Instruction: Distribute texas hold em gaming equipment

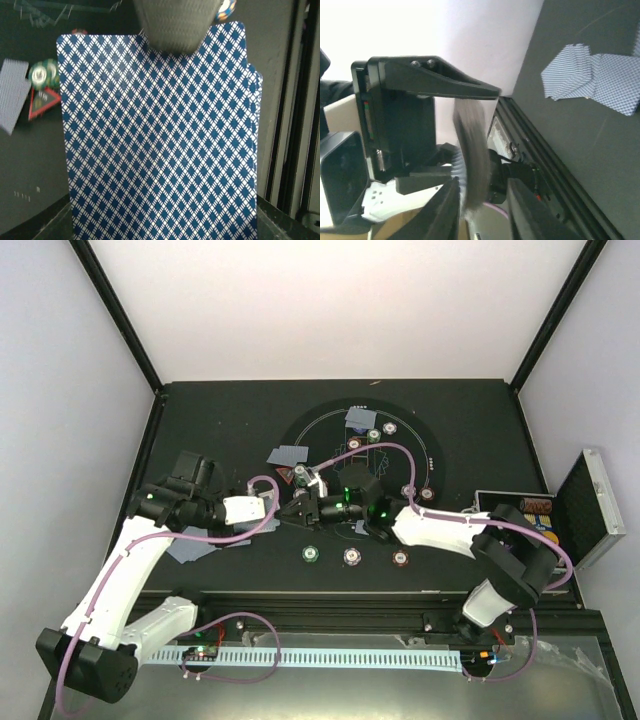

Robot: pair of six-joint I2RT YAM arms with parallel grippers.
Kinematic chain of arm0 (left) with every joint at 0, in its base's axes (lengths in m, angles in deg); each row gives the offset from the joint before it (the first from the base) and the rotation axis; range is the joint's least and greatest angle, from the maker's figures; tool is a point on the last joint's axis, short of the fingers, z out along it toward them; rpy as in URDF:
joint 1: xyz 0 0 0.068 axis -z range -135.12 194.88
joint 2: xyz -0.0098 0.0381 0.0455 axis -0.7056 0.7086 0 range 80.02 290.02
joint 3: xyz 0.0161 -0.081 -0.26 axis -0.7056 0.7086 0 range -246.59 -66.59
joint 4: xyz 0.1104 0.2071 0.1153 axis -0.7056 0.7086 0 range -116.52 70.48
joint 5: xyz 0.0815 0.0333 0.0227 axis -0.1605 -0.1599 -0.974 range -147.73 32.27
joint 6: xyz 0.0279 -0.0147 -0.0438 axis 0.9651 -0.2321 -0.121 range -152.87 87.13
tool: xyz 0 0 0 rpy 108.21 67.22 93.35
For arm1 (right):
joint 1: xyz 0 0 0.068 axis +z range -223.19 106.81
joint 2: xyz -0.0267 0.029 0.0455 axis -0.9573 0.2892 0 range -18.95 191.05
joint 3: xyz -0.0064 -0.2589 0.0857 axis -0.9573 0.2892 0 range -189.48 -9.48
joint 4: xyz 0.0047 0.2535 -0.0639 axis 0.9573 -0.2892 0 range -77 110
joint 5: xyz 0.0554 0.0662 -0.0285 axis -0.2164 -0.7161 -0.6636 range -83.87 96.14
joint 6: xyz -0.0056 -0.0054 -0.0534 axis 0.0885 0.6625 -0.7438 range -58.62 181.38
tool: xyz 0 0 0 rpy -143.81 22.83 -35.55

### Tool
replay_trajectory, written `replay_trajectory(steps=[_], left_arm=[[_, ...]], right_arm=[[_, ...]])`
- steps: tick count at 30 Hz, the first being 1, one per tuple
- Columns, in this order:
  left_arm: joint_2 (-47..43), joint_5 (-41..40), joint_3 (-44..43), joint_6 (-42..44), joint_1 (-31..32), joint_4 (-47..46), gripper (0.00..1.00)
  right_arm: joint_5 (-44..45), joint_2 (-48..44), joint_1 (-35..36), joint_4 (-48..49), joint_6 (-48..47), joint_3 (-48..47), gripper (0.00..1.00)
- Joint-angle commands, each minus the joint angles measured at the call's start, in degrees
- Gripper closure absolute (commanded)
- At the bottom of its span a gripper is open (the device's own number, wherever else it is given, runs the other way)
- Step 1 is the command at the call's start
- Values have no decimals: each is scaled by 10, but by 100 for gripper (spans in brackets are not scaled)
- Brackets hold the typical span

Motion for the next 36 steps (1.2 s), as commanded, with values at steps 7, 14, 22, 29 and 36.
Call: replay_trajectory(steps=[7,14,22,29,36], left_arm=[[-5,-45,-7,4,-12,26,99],[-5,-51,-9,6,-12,30,98],[-6,-55,-7,8,-12,30,98],[-7,-60,-7,11,-12,34,98],[-6,-57,-10,8,-12,33,98]], right_arm=[[1,29,-7,-94,-41,-40,34],[-7,54,5,-56,-17,-48,29],[7,9,-18,-90,-37,-2,30],[16,-29,-22,-88,-36,-7,30],[-7,31,9,-63,-18,-64,28]])
